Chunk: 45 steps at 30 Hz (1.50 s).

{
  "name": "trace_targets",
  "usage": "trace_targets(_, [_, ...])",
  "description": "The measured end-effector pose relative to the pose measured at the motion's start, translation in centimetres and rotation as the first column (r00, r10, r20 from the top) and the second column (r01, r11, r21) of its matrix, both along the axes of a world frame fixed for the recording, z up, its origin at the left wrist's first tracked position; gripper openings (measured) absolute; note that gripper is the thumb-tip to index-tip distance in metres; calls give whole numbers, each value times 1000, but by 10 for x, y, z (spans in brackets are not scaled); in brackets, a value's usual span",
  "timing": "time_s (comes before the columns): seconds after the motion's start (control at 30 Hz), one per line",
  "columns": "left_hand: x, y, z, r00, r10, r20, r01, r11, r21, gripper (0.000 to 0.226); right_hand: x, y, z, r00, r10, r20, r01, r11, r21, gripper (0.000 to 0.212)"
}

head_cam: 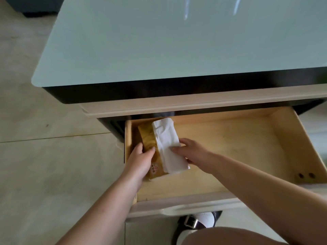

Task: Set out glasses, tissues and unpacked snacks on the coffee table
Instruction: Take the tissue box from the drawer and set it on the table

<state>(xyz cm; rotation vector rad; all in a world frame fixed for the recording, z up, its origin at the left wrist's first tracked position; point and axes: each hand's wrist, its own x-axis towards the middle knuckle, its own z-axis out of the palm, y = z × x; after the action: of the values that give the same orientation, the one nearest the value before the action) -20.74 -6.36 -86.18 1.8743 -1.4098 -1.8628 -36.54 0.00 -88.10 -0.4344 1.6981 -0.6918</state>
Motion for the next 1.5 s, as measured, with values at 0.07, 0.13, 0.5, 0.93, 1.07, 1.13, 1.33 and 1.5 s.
trace_targets(0.07, [1,0,3,999,39,-31,-38,999,30,58,-1,2,3,996,-63,70,63,998,-3,56])
trace_targets(0.13, [1,2,11,994,81,-75,-78,996,40,52,-3,4,11,985,-117,128,118,993,2,55])
trace_targets(0.5, [14,45,83,935,-1,-355,18,999,44,12,-4,57,110,982,-124,140,122,992,21,41])
trace_targets(0.93, [34,97,167,754,-344,-560,178,927,-329,28,15,132,210,985,-174,-18,160,939,-303,26])
trace_targets(1.07, [31,85,188,710,-354,-609,134,917,-377,41,19,118,237,979,-193,-69,149,902,-405,37])
trace_targets(1.13, [28,73,197,698,-345,-628,100,915,-391,41,21,106,246,977,-204,-68,154,885,-440,44])
trace_targets(1.33, [9,30,217,698,-349,-625,41,891,-452,33,13,63,263,960,-279,22,249,817,-520,29])
trace_targets(1.5, [-14,-16,235,710,-367,-601,11,860,-511,39,-11,16,281,947,-318,42,289,787,-546,24])
